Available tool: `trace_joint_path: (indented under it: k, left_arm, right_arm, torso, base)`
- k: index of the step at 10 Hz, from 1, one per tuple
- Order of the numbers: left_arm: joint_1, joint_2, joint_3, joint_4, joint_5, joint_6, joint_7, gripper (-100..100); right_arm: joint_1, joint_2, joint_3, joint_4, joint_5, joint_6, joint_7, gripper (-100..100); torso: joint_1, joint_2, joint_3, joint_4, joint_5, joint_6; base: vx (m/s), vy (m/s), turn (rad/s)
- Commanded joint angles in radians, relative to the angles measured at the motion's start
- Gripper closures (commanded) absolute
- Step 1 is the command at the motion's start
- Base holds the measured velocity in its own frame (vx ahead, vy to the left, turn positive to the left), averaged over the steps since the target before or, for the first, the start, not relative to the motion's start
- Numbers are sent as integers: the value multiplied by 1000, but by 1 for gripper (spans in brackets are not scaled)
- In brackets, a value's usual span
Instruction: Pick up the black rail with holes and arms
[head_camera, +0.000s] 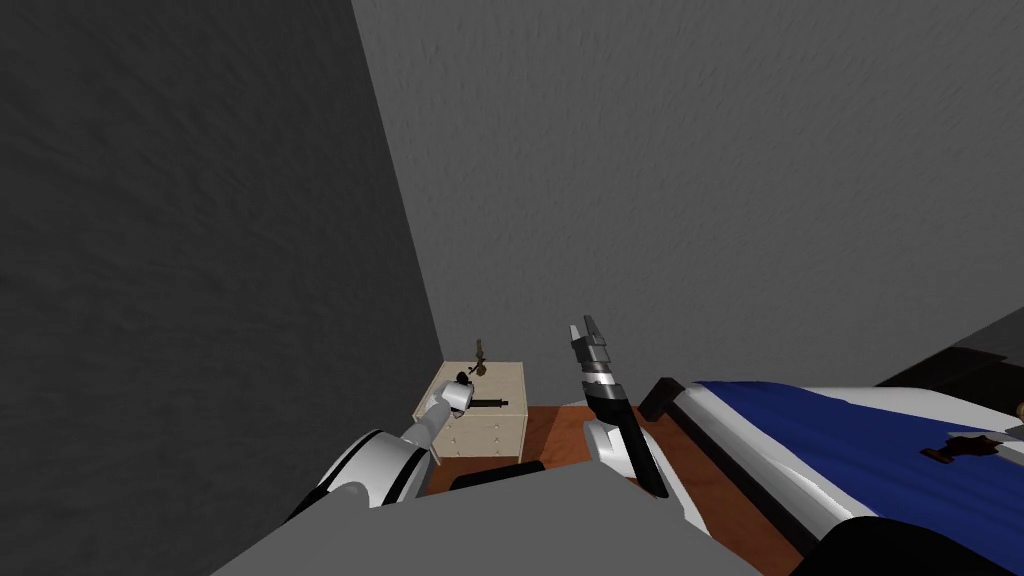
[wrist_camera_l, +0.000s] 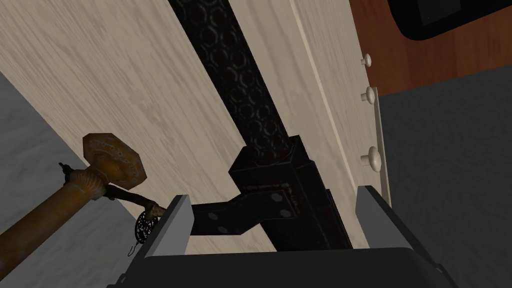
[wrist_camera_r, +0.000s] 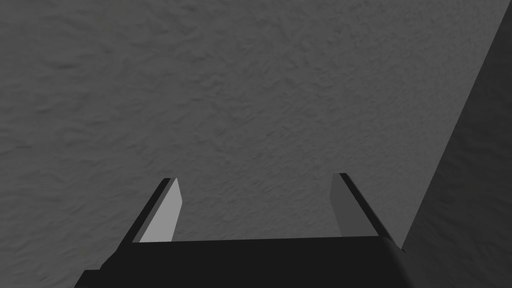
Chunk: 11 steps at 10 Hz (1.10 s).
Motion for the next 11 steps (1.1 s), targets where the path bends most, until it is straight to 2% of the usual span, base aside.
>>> trace_joint_path:
  k: [1,2,4,5,7,8,11]
  left_arm:
    - [21,1,1,13,-6,-33,2,-100]
    - [21,1,1,-9,-6,-33,2,-100]
    - [21,1,1,13,-6,-33,2,-100]
    - [41,2,2,27,-13,-66,5,-100]
    - [37,2,3,33,-12,-69,5,-100]
    - [40,3,3,30,-12,-69,5,100]
    - [40,2,3,31,-12,-69,4,100]
  right_arm:
    - [0,0,0,0,0,0,0,0]
    - [0,0,0,0,0,0,0,0]
    - [0,0,0,0,0,0,0,0]
    - [0,0,0,0,0,0,0,0]
    - [0,0,0,0,0,0,0,0]
    - [0,0,0,0,0,0,0,0]
    - [0,0,0,0,0,0,0,0]
  torso:
    - [0,0,0,0,0,0]
    - [0,-2,-1,0,0,0]
    - [0,-1,-1,0,0,0]
    - [0,0,0,0,0,0]
    - [0,-2,-1,0,0,0]
    - [0,0,0,0,0,0]
    - [0,1,1,1,0,0]
  base:
    - [50,-8,-38]
    - [56,-7,-18]
    - [17,-3,1]
    - [36,-5,-45]
    - [24,2,-22]
    - [0,0,0]
    - [0,0,0]
